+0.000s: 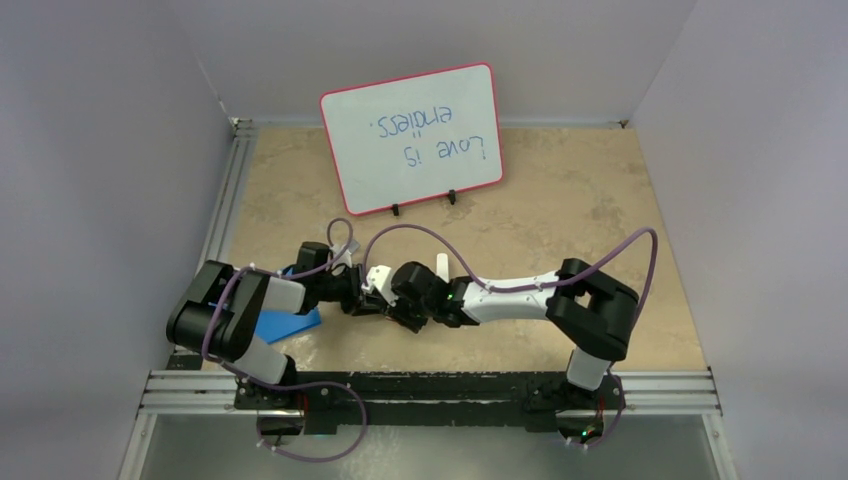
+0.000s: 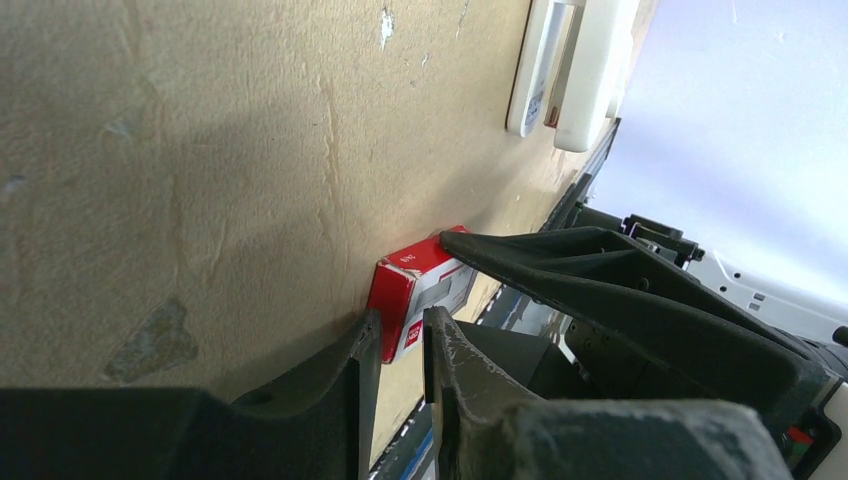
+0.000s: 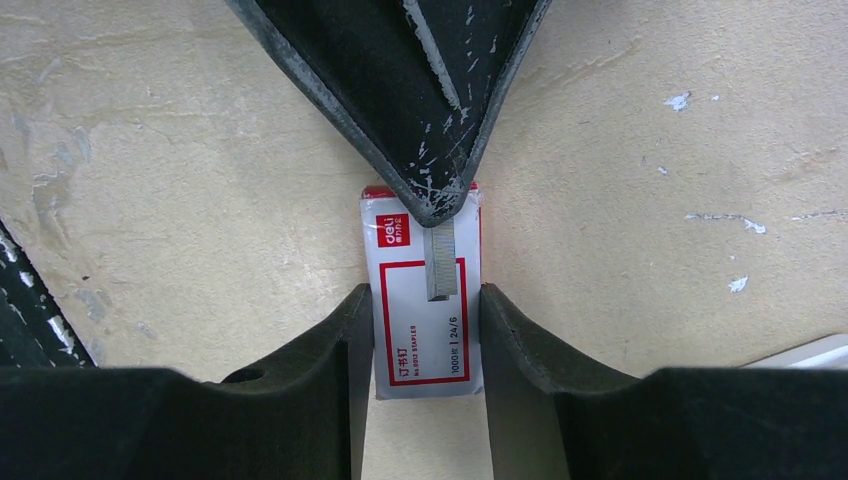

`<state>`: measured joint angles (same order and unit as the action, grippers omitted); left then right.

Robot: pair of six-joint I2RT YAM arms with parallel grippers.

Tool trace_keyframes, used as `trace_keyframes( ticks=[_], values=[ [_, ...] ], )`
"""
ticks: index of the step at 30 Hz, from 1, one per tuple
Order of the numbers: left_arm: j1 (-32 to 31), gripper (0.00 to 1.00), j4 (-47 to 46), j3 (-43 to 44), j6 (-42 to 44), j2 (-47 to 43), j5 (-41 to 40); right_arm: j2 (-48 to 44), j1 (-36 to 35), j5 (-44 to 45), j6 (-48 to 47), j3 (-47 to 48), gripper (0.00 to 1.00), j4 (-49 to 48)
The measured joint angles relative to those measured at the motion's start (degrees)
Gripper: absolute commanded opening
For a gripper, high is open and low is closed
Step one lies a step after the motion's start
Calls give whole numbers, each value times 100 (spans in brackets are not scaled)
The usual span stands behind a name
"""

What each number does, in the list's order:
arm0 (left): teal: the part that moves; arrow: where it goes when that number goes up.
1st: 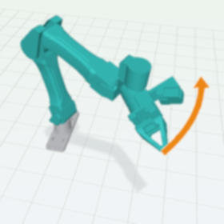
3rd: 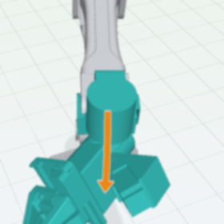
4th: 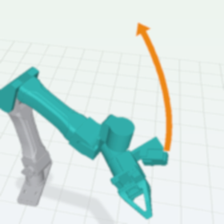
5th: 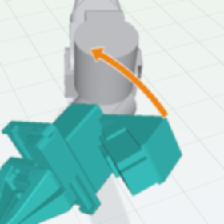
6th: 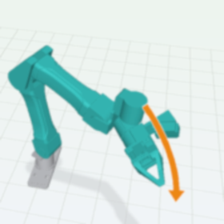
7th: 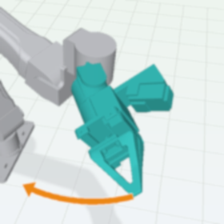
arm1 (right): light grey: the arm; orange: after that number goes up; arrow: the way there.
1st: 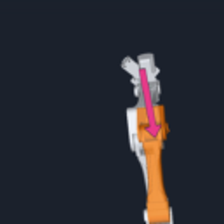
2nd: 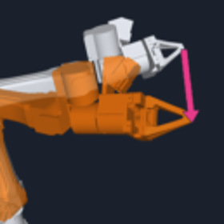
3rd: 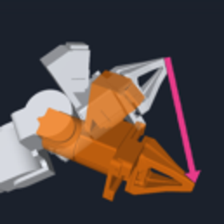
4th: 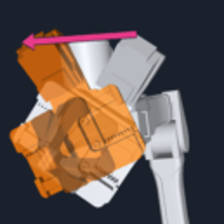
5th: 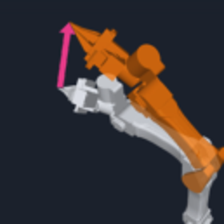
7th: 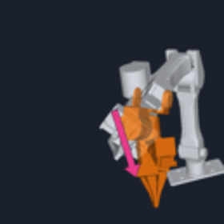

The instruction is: Load the staples into the stapler

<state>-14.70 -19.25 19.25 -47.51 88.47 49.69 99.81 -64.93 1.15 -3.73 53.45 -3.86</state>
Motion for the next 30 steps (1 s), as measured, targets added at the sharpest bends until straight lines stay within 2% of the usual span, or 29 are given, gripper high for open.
trace_keyframes(
  ticks=[18, 26, 30],
  values=[
    [0, 22, 96, 48, -140, -15, -267, 170, -33, 251, 70, 0, 41, -531],
    [-87, 22, 232, 57, -136, -101, -367, 157, -28, 116, 179, -4, 68, -623],
    [-107, 22, 260, 57, -136, -105, -365, -136, -28, 87, 385, -160, 80, -614]
  ],
)
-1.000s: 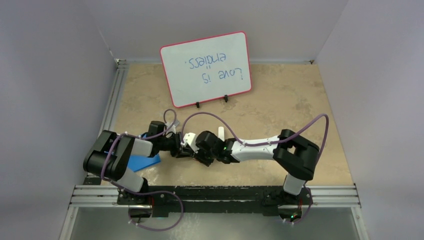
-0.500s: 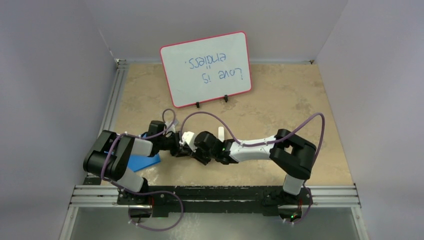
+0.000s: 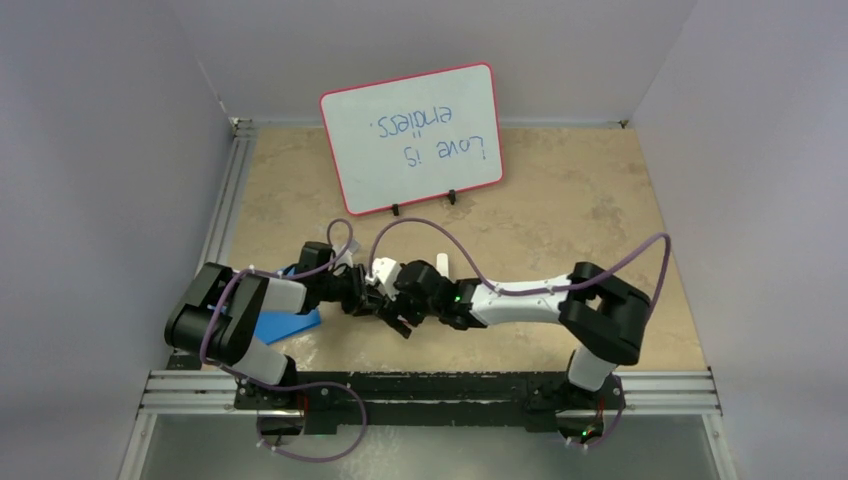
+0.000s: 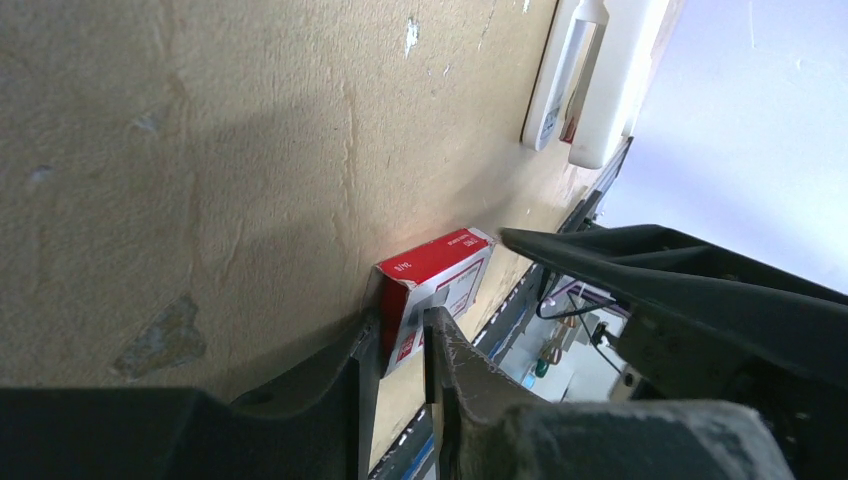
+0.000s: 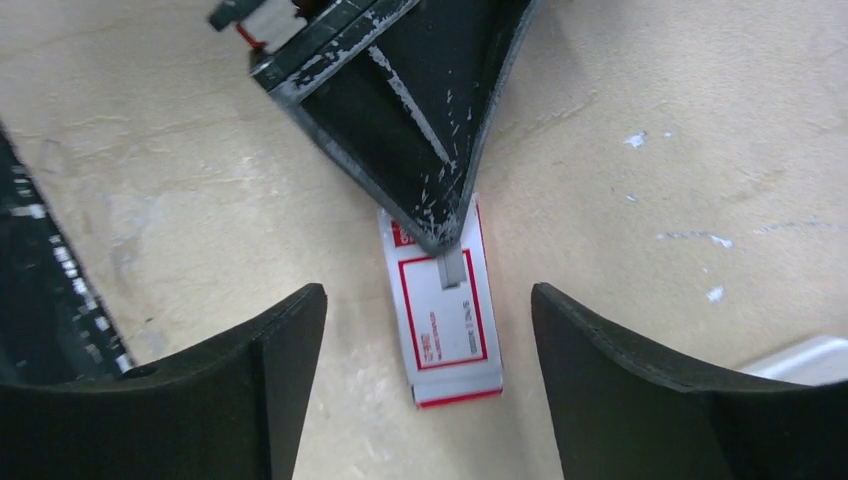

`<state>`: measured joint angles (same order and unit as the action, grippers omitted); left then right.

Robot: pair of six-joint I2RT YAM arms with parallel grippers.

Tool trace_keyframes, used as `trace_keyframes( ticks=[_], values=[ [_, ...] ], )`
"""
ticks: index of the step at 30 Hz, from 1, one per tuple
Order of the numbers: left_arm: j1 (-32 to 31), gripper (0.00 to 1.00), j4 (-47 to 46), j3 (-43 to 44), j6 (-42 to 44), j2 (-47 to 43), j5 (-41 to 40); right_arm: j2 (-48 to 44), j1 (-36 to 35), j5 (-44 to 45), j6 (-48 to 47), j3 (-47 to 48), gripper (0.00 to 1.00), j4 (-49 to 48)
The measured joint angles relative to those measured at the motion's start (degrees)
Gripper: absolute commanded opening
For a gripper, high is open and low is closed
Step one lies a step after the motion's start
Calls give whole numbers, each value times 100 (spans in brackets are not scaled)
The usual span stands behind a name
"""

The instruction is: Load the staples into the stapler

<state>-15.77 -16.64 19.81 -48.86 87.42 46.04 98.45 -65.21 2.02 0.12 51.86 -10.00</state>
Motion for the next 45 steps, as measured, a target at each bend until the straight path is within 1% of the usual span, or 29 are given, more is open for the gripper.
trace_keyframes(
  ticks=[3, 6, 9, 10, 12, 13, 16, 19, 21, 25, 29, 34, 39, 43, 45],
  values=[
    [-2, 22, 4, 0, 0, -2, 0, -490, 2, 4, 271, -229, 82, -28],
    [-2, 23, 55, -2, 2, -59, 0, -1084, 22, 63, 671, -501, 80, -142],
    [-2, 27, 109, -2, 4, -101, 0, -1515, 120, 192, 1106, -741, 80, -199],
    [-2, 28, 129, -2, 9, -122, 0, -1613, 190, 236, 1209, -802, 68, -199],
    [-2, 29, 146, -2, 24, -157, 0, -1720, 310, 297, 1473, -896, 64, -199],
    [-2, 29, 155, -2, 44, -175, -2, -1768, 374, 352, 2000, -984, 64, -232],
    [-2, 27, 201, -2, 98, -205, -2, -1989, 420, 535, 3042, -1235, 64, -240],
    [-2, 24, 214, -2, 146, -210, 11, -2304, 415, 745, 3700, -1491, 64, -289],
    [-2, 24, 214, -2, 149, -210, 26, -2365, 415, 804, 3936, -1521, 64, -291],
    [-2, 23, 214, -2, 149, -212, 55, -2208, 415, 848, 4352, -1521, 52, -328],
    [-2, 22, 210, -2, 146, -243, 96, -1980, 415, 835, 4745, -1572, 49, -391],
    [-2, 22, 188, 0, 146, -251, 179, -1659, 415, 837, 4872, -1589, 50, -503],
    [-2, 22, 170, 68, 151, -157, 195, -1248, 413, 1016, 4710, -1552, 63, -483],
    [-4, 22, 175, 146, 177, 44, 186, -1071, 389, 1091, 4142, -1419, 73, -400],
    [-4, 22, 186, 203, 197, 144, 181, -1064, 343, 1008, 3733, -1349, 75, -404]
  ],
)
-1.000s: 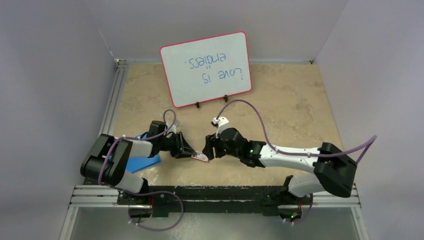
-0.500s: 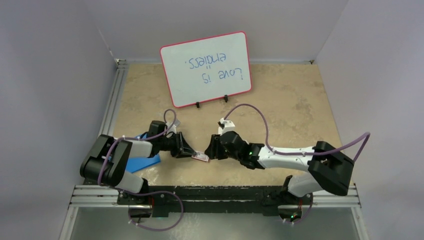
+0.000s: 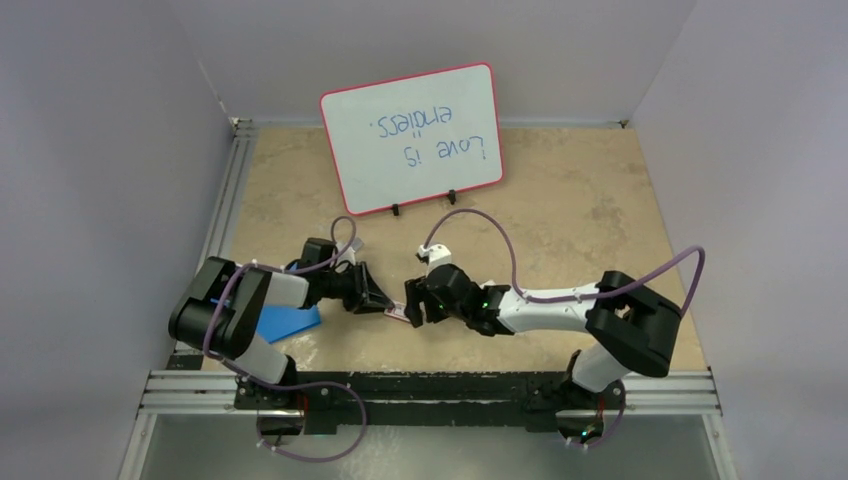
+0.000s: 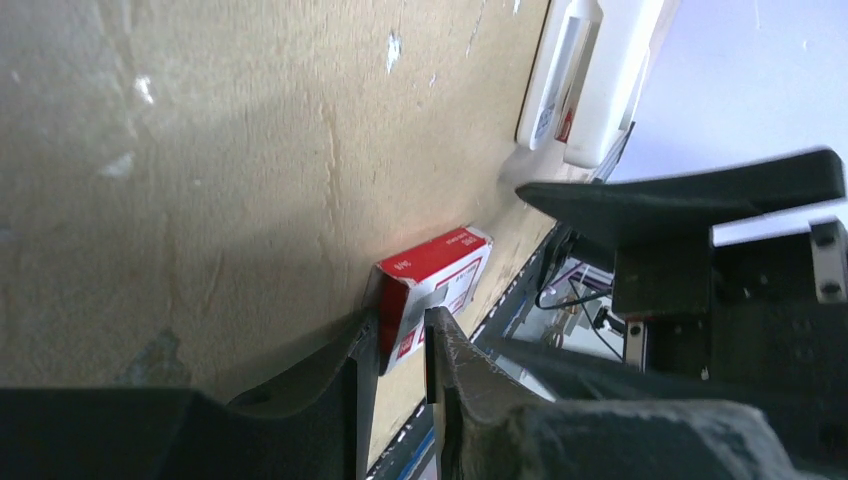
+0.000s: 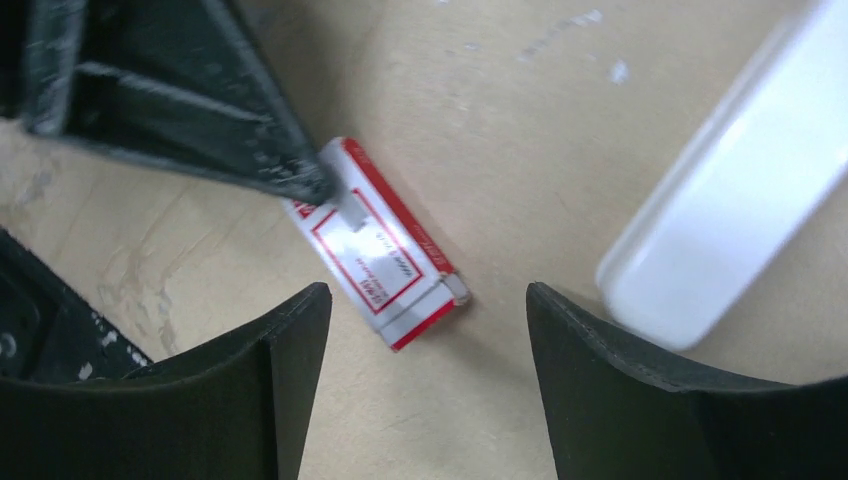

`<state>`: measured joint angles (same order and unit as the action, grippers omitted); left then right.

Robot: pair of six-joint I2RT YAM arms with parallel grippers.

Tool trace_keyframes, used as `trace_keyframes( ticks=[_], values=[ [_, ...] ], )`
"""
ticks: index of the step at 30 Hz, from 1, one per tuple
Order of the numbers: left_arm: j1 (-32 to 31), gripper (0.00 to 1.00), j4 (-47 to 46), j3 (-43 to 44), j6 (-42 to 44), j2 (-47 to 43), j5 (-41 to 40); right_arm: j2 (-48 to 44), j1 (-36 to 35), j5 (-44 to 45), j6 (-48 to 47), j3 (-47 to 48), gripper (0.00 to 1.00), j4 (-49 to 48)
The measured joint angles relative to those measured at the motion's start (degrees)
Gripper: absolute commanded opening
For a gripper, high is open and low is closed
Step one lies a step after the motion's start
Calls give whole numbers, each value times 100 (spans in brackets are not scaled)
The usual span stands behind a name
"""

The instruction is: Load the staples into the stapler

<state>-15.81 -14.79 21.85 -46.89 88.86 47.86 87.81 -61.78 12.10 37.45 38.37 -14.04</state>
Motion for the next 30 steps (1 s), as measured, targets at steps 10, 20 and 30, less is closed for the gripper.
trace_keyframes(
  ticks=[10, 20, 30],
  values=[
    [-2, 20, 70, 369, 118, 352, 2, 387, -203, -413, -1711, 527, 73, -37],
    [-2, 14, 118, 431, 151, 474, 96, 933, -472, -363, -2267, 839, 50, 131],
    [0, 11, 227, 365, 205, 315, 114, 1019, -542, -205, -2288, 909, 47, 111]
  ],
)
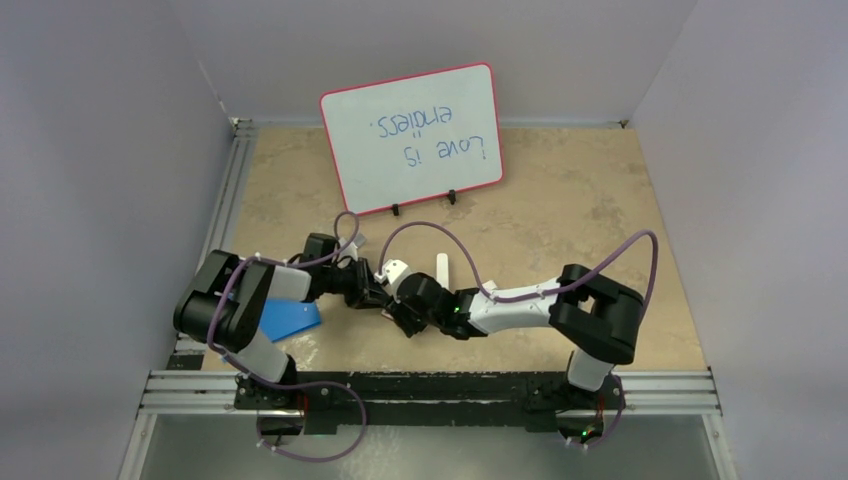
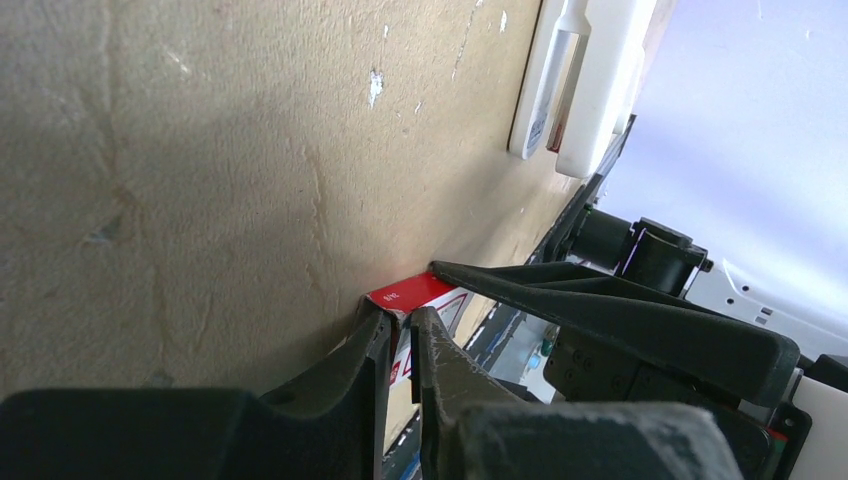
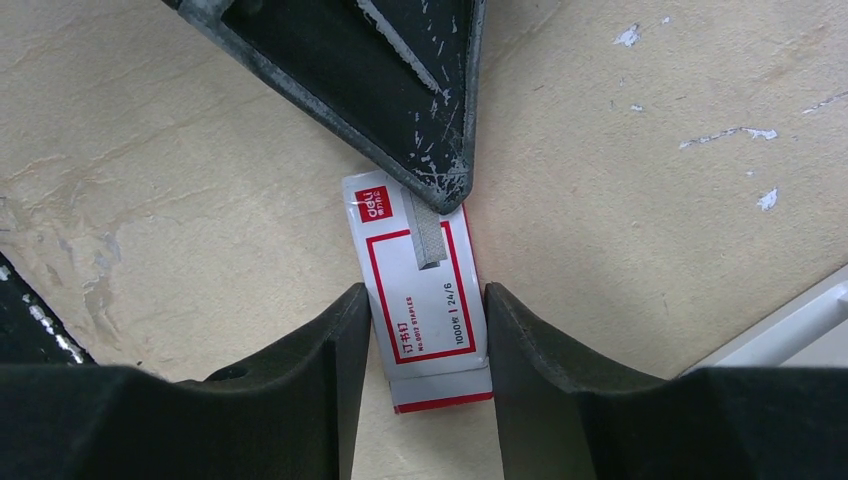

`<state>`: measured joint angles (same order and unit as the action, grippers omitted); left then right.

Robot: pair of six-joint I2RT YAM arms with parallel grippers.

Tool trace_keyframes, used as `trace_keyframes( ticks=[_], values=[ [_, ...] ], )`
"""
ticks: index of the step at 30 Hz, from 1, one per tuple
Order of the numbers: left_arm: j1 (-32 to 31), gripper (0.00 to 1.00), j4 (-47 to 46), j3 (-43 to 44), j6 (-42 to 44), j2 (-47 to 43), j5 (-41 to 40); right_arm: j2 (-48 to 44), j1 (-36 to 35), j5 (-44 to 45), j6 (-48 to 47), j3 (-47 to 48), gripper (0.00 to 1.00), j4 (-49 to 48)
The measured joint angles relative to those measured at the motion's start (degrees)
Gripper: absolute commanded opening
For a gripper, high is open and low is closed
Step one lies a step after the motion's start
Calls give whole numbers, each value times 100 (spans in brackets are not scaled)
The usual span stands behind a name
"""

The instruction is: Load the staples into the stapler

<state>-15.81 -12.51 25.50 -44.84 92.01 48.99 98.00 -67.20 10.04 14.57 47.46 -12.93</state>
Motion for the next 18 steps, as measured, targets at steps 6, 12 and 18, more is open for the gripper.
trace_keyframes(
  ticks=[6, 12, 18],
  values=[
    [7, 12, -153, -74, -15, -13, 17, 31, 0, -4, 37, -2, 46, -105],
    [11, 19, -201, -74, -17, -13, 39, 103, -2, -7, 76, -2, 46, -306],
    [4, 40, 212, 4, -22, -66, 2, 107, -7, -35, 160, -11, 54, -422]
  ],
)
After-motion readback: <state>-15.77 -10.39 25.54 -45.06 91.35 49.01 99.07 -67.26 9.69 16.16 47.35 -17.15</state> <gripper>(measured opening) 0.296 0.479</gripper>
